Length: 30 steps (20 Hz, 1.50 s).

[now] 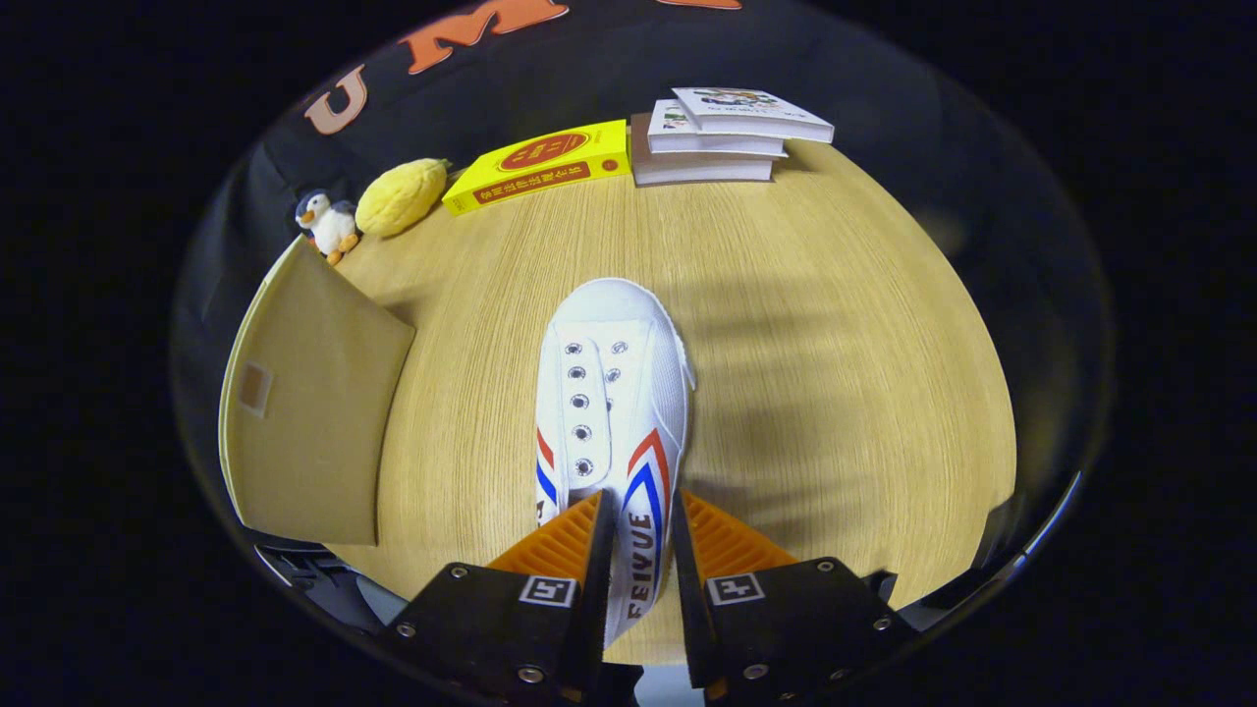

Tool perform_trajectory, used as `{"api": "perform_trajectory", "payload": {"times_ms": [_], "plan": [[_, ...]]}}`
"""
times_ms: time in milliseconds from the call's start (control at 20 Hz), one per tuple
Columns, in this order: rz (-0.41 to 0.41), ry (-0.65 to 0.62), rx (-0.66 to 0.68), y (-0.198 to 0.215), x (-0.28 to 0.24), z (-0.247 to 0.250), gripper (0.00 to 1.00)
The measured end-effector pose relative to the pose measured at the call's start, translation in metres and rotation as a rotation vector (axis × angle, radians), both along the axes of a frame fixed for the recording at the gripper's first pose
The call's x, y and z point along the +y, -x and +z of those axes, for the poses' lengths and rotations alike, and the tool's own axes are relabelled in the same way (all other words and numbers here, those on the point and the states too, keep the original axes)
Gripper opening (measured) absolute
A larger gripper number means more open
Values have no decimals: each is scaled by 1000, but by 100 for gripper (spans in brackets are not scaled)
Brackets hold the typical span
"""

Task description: Open the storage box then place both shoes into the box .Put the left shoe in first, then the right shoe, with the right side of both shoes facing outward in a uniform manner.

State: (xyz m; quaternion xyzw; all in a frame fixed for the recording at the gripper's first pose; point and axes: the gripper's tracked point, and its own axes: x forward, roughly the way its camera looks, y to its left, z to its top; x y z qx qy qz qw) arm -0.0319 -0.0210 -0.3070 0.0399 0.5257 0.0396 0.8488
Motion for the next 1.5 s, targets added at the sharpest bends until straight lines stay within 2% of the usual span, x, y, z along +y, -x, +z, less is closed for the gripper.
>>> {"api": "perform_trajectory", "payload": {"times_ms": [300, 450, 650, 700, 800, 950, 1350, 1500], "plan": [[45, -22, 0, -6, -1, -10, 36], [-17, -88, 10, -4, -2, -12, 36], [-60, -140, -36, -6, -7, -10, 23], [-107, -183, -33, -6, -8, -11, 10], [-185, -293, -40, -6, -5, -11, 1], [-224, -331, -77, -6, 0, -9, 0], [-243, -421, -125, -20, 32, 28, 0], [-213, -405, -170, -23, 46, 57, 0]]}}
